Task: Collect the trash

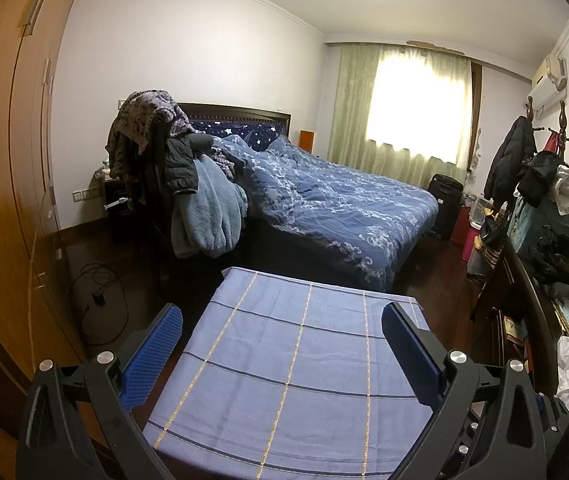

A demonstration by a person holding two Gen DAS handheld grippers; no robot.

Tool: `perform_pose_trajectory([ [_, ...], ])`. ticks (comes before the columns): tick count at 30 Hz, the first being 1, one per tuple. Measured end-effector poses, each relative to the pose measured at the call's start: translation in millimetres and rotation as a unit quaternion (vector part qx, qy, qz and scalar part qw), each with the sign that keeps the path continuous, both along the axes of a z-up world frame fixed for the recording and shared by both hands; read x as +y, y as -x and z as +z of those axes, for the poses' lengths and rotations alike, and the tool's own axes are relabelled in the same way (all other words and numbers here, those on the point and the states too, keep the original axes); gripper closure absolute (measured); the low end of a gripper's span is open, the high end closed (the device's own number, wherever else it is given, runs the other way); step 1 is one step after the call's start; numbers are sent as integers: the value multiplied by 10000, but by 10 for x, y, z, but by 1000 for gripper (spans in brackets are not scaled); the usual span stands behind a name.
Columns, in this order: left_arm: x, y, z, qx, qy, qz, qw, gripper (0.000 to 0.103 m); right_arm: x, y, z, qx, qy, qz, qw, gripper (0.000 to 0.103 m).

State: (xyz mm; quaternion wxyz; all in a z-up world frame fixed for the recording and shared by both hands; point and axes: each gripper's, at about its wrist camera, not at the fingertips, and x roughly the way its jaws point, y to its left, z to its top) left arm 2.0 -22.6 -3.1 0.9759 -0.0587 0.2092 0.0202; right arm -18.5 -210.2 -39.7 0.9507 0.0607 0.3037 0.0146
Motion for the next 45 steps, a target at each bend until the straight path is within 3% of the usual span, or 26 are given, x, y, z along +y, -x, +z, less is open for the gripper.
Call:
perform_pose_trajectory([
  [32,-30,5,10,33,-1,-11,10000,4,-27,44,-69,52,-26,11,10000,3],
  [38,-51,18,-20,98,-16,-84,9999,4,-90,79,-215,146,-50,7,9999,3],
  [45,-125,-1,-29,-3,-186,-91,9998,4,-103,-16,-253,252,-86,-18,9996,3],
])
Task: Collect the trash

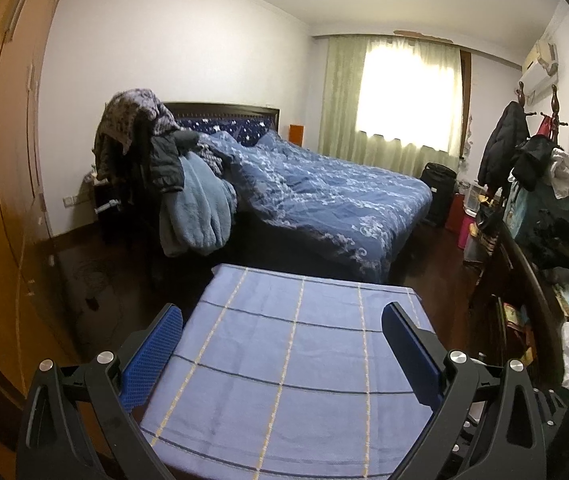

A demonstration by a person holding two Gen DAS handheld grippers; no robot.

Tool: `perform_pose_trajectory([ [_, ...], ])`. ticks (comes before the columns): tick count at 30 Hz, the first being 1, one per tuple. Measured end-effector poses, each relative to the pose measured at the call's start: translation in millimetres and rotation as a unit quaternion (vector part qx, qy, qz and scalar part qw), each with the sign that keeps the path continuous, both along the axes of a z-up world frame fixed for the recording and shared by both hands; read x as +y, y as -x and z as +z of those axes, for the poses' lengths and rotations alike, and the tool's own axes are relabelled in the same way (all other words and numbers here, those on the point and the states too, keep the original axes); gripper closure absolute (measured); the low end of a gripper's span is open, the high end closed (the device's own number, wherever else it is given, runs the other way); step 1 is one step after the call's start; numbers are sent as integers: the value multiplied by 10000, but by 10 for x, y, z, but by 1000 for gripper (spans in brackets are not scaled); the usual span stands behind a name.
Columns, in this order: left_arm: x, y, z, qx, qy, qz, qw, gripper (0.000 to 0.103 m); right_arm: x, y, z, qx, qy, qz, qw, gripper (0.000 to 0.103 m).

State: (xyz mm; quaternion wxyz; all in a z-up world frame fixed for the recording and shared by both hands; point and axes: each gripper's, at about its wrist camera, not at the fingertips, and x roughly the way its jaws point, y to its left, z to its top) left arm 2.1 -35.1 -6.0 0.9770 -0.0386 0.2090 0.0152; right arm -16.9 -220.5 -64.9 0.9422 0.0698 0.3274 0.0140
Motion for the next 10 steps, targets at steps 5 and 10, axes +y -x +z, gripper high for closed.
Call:
perform_pose_trajectory([
  [5,-17,13,39,4,48,-130,9999,4,1,-25,-8,47,-23,-29,10000,3],
  [10,-54,-26,58,73,83,-162,9998,4,0,-89,22,55,-26,-35,10000,3],
])
